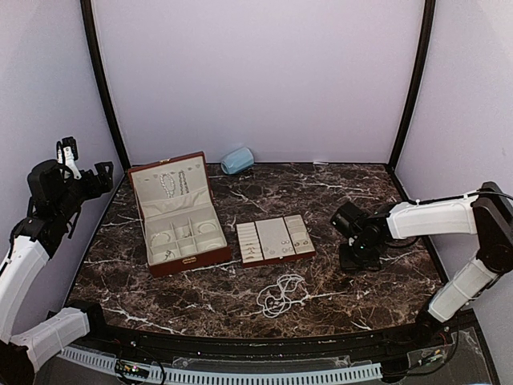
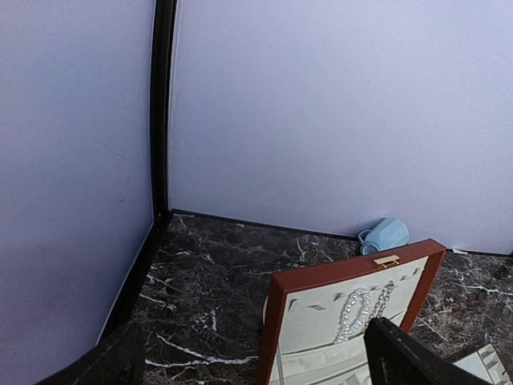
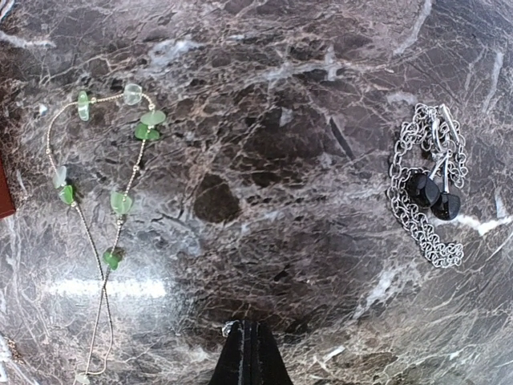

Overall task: Organize the mixed jewelry
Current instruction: Pick up the earring from the center of the board, then pass from the right arm to the left

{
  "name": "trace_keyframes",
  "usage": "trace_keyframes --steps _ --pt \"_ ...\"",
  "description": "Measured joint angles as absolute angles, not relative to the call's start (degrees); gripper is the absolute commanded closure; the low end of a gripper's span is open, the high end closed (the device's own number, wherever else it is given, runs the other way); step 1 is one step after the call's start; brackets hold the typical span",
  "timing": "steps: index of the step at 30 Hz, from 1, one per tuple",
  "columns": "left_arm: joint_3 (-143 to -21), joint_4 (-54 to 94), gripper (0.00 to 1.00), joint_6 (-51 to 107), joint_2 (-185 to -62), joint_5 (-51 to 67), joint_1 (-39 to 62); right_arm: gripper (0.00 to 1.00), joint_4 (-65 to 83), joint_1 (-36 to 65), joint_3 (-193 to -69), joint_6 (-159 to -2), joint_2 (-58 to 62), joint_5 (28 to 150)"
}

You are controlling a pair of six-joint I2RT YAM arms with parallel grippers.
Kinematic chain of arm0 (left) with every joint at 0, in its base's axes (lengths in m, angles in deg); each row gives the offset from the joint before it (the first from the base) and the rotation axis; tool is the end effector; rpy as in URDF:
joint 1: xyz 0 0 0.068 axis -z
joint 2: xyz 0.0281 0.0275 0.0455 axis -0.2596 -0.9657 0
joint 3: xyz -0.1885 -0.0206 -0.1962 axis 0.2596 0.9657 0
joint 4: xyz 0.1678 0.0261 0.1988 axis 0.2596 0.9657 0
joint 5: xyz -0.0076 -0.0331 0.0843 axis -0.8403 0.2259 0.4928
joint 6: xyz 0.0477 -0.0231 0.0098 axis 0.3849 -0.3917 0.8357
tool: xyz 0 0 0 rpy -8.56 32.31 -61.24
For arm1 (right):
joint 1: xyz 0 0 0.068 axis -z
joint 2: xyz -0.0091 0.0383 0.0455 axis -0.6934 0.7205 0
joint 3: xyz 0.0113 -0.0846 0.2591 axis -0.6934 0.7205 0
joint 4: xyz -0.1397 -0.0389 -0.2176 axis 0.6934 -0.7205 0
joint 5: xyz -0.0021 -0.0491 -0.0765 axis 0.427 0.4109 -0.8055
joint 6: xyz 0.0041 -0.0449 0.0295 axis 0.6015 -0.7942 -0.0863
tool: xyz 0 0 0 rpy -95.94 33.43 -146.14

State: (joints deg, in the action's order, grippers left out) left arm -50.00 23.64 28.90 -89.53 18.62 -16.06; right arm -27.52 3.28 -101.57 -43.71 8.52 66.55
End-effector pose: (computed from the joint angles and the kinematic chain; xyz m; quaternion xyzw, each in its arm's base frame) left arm 0.1780 0.0045 0.3379 -0.0874 0.7182 -0.0418 0.6890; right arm 0.1994 0.1590 0.1553 0.0410 0.9853 -0.0277 0.1636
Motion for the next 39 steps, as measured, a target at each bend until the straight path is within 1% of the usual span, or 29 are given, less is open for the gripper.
trace_keyframes --steps 6,11,13,17,22,26,32,39 --pt "-50.0 23.62 0.08 28.99 -89.53 17.07 -16.06 1.0 -27.45 3.3 -101.57 -43.88 6.66 66.97" --pt "-49.97 21.94 0.1 29.93 -89.61 11.87 -15.69 1.0 -24.68 3.3 -101.74 -45.28 1.85 70.18" --pt "-49.97 20.97 0.11 30.69 -89.94 10.32 -13.9 1.0 -22.38 3.3 -101.96 -46.16 0.91 72.08" --pt "-49.97 20.12 0.13 33.44 -91.19 8.48 -5.85 1.0 -15.32 3.3 -102.01 -48.12 0.41 77.83" --pt "-49.97 19.75 0.18 35.91 -93.26 8.0 5.27 1.0 -2.8 3.24 -101.79 -50.11 0.43 86.33" --pt "-50.72 18.37 0.2 33.88 -98.93 9.73 15.63 1.0 6.73 1.97 -101.74 -51.34 0.96 88.76" --pt "-54.35 14.81 0.22 20.85 -112.37 12.65 27.78 1.0 16.44 -4.52 -102.01 -53.67 4.39 85.94" --pt "-58.17 9.74 0.28 5.71 -125.07 12.72 34.52 1.0 22.21 -10.12 -102.57 -56.23 6.84 78.6"
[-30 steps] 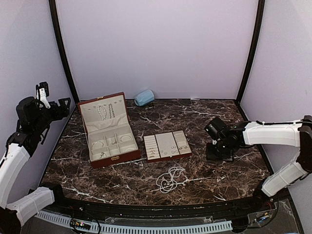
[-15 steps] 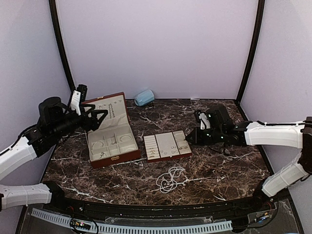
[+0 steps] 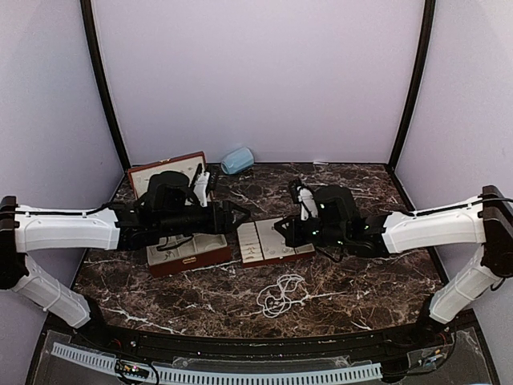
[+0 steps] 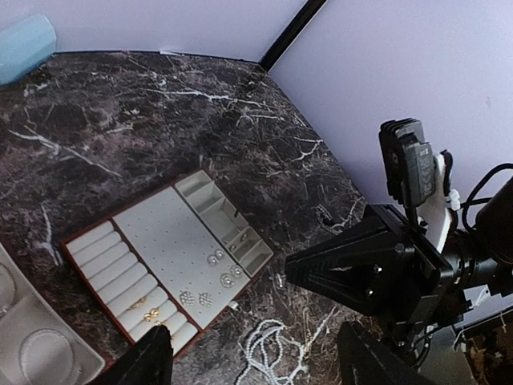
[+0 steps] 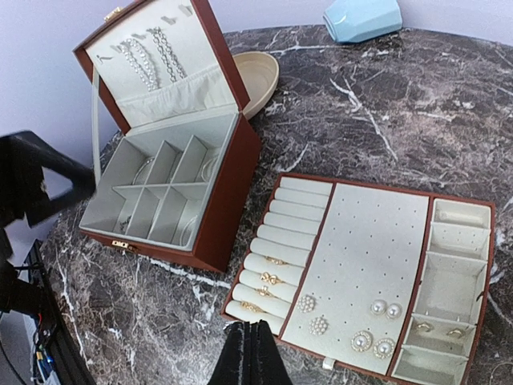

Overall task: Organize the mixed jewelry
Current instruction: Pass from the right arm to the left

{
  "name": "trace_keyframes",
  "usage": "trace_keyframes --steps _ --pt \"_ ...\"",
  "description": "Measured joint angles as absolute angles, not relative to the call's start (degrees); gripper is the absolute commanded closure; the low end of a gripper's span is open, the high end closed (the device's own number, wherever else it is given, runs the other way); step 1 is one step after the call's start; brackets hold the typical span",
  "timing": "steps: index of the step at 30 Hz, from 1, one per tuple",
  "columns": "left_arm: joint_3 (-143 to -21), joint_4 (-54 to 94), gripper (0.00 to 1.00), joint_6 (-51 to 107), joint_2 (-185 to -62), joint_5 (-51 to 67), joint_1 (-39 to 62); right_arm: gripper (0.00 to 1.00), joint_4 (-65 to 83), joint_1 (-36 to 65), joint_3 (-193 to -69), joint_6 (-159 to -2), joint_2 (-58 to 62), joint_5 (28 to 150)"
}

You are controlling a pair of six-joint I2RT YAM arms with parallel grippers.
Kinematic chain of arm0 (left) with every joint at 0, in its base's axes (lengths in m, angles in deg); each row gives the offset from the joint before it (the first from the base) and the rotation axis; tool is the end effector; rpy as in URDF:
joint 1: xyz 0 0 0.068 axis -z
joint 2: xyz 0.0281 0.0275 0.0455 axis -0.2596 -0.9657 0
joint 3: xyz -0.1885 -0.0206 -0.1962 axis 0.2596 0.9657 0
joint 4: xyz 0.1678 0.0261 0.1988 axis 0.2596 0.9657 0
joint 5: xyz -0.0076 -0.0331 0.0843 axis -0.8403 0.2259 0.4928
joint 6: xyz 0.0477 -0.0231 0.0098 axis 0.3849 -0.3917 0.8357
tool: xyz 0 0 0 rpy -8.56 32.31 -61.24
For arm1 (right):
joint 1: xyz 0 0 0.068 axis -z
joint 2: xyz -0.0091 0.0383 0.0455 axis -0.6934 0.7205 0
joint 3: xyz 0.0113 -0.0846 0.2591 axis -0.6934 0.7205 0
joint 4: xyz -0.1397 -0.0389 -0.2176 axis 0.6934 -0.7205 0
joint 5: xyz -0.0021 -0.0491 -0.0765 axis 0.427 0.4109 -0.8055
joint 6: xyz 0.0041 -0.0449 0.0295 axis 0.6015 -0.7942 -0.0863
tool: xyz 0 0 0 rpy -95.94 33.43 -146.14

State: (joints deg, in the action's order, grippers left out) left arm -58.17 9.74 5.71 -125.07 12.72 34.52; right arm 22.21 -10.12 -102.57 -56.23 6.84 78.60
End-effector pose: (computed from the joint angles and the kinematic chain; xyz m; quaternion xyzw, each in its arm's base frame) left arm 0.1992 -0.2374 0.2755 0.1281 0.7890 -0.4169 0.4327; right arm 0.1945 0.2649 0.2241 -0.1530 0.8326 0.3440 0.4062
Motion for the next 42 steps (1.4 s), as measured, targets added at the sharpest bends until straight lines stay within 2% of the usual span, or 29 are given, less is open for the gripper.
trace_keyframes --steps 10,24,42 --pt "-62.28 8.06 0.41 -3.17 -134.75 10.95 35.74 1.0 23.67 -11.43 -103.99 -59.01 6.92 74.18" --pt "-65.38 6.31 0.59 -5.35 -139.73 9.07 35.76 1.0 23.12 -12.41 -105.61 -60.67 8.87 73.59" --pt "-65.99 6.18 0.76 -6.36 -142.18 7.65 35.76 1.0 22.14 -12.76 -107.82 -60.97 10.7 73.64"
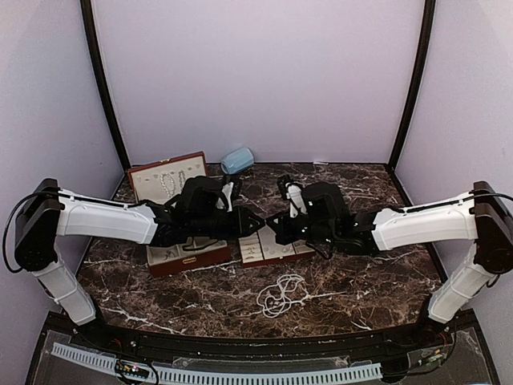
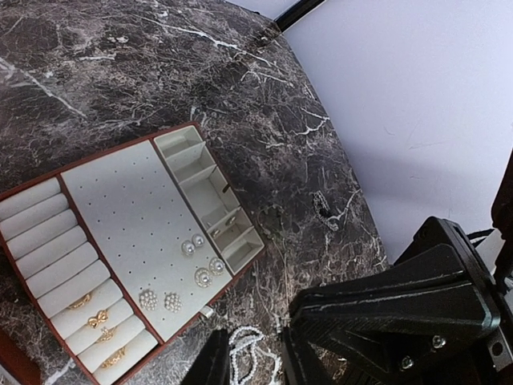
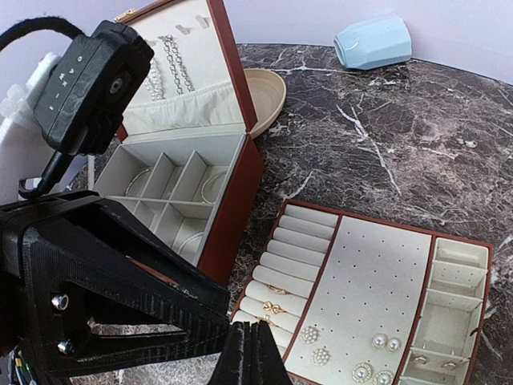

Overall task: Organize the mixed jewelry
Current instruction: Pass from the right arm to the left

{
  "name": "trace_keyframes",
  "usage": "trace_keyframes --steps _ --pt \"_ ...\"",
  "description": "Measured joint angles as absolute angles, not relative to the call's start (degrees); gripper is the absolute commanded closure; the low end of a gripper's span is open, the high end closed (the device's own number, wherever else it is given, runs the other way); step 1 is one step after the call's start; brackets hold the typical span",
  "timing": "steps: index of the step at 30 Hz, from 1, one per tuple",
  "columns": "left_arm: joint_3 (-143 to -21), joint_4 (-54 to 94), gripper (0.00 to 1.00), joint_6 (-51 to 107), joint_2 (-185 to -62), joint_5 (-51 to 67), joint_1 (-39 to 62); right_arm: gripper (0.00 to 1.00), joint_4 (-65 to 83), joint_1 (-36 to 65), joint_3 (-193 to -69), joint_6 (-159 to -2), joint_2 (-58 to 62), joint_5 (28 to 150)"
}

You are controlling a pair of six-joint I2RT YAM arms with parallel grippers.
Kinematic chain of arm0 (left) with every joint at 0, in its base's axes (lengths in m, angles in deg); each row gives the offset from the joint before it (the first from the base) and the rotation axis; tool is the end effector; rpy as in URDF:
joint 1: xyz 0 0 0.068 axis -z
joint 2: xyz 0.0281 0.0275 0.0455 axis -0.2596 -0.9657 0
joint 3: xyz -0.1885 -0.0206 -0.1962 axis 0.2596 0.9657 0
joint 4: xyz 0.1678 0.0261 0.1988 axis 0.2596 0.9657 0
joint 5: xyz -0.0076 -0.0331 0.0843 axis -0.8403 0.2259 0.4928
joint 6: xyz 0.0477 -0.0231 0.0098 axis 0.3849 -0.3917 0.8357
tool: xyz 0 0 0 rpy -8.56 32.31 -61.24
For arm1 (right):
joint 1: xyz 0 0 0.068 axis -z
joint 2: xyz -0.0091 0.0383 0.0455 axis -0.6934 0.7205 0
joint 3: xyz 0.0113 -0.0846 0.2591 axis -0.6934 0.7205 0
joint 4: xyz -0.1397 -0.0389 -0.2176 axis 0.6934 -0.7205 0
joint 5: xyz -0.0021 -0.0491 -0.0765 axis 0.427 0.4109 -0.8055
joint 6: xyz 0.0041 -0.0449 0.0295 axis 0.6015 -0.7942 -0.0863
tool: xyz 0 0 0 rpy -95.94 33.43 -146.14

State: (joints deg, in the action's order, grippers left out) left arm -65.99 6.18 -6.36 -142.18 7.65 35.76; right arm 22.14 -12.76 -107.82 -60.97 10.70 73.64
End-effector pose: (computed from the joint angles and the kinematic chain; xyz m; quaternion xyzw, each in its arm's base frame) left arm 0.2300 -0.2907 0.2328 0.0777 0.8236 -0.4578 0.3256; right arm 0.1963 0.2895 0.2328 -0.1814 0.8195 0.3151 0.4429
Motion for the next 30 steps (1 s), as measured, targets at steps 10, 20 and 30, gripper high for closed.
trace_keyframes --steps 10,20,30 --pt "-66.39 5.92 0.84 -6.6 -143.1 6.73 35.76 1.0 21.81 -12.81 -108.17 -61.13 11.49 73.64" --pt "-66.74 5.19 0.94 -6.86 -143.25 6.27 35.74 1.0 21.42 -12.83 -108.32 -61.13 11.88 73.64" --pt "-66.74 5.17 0.96 -6.88 -143.51 6.25 35.74 1.0 21.0 -12.83 -108.56 -61.13 11.93 73.64"
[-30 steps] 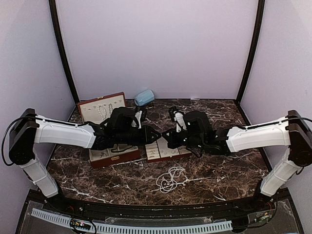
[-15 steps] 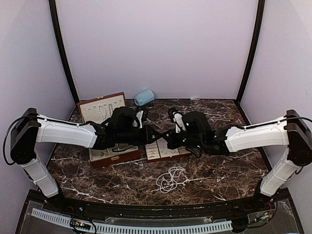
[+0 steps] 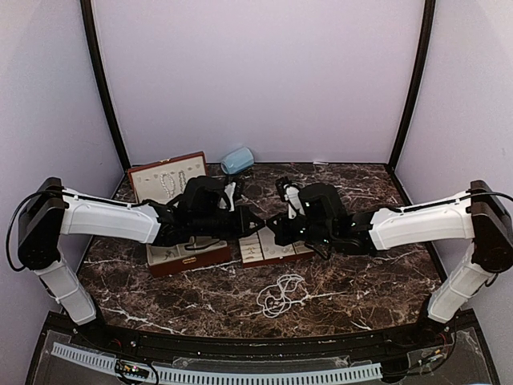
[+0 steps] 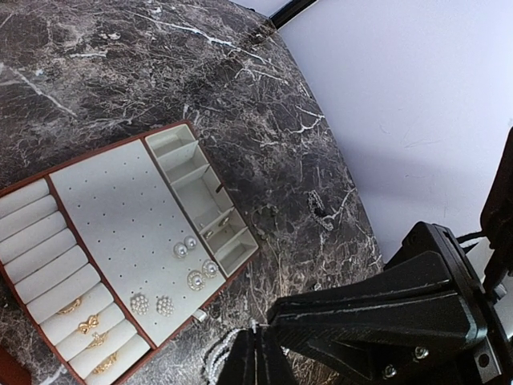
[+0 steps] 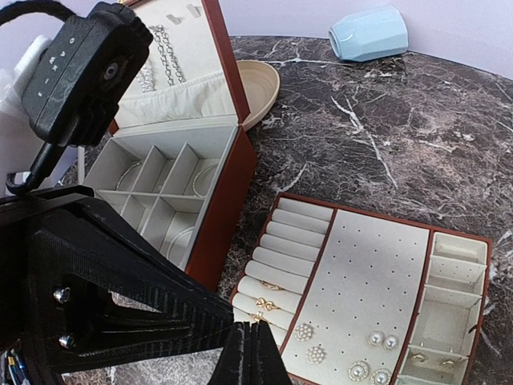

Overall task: Organize the mixed jewelry
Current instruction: Pass from the right arm to the left, then insert the earring into the earring holder.

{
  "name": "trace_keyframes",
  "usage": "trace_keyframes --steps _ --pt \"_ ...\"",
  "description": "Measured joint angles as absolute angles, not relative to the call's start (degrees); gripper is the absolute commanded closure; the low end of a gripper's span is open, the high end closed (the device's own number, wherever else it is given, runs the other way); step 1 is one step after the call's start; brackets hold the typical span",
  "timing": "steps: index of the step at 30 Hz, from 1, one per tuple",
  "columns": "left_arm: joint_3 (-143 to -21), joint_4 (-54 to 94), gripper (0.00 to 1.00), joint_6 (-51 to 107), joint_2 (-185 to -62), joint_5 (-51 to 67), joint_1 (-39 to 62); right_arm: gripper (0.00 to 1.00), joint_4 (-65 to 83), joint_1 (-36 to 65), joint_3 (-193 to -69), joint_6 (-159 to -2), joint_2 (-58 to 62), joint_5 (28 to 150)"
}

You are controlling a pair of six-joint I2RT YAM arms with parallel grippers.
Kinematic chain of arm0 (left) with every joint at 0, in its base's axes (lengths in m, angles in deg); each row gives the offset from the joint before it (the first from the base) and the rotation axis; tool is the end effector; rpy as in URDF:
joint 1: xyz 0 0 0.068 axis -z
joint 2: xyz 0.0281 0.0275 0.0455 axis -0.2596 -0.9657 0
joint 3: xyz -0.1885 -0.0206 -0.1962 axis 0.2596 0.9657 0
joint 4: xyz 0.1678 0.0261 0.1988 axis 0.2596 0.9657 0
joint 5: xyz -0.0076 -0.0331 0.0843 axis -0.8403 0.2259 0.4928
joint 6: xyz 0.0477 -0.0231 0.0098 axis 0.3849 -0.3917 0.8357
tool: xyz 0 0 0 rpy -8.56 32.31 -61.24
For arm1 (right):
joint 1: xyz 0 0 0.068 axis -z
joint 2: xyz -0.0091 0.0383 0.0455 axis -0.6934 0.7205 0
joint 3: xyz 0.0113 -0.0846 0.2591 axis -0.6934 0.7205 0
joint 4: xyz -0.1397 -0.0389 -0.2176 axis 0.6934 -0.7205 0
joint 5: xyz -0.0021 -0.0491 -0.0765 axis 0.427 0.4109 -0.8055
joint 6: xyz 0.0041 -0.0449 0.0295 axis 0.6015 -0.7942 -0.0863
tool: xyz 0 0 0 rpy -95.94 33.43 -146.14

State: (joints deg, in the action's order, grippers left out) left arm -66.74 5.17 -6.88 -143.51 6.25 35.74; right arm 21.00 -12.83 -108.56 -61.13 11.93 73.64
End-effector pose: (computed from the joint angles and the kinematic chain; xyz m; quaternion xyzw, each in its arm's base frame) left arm 0.2328 -0.2952 0.2307 0.0808 0.8208 -0.4677 0.3179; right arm 0.1978 0.2926 0.2279 -0.1858 0.8263 0.3064 0.4346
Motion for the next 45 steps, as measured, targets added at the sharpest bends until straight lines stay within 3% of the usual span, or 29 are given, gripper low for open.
trace_keyframes --steps 15,21,25,31,45 --pt "-66.74 5.63 1.0 -6.86 -143.71 6.86 35.7 1.0 20.13 -12.83 -109.52 -61.13 13.26 73.74" --pt "-66.83 5.94 1.0 -6.66 -143.99 7.65 35.72 0.82 19.23 -12.83 -110.16 -60.97 13.72 73.46" --pt "-66.83 6.31 1.0 -5.94 -143.99 9.14 35.7 0.62 18.95 -12.83 -110.29 -60.47 13.72 73.5" --pt "-66.85 6.96 1.0 -4.06 -143.95 11.96 35.76 0.49 18.91 -12.87 -110.55 -59.6 12.82 74.33" --pt "-64.6 7.23 1.0 9.29 -139.58 18.99 35.76 0.51 20.81 -1.42 -107.75 -55.47 6.64 89.55"
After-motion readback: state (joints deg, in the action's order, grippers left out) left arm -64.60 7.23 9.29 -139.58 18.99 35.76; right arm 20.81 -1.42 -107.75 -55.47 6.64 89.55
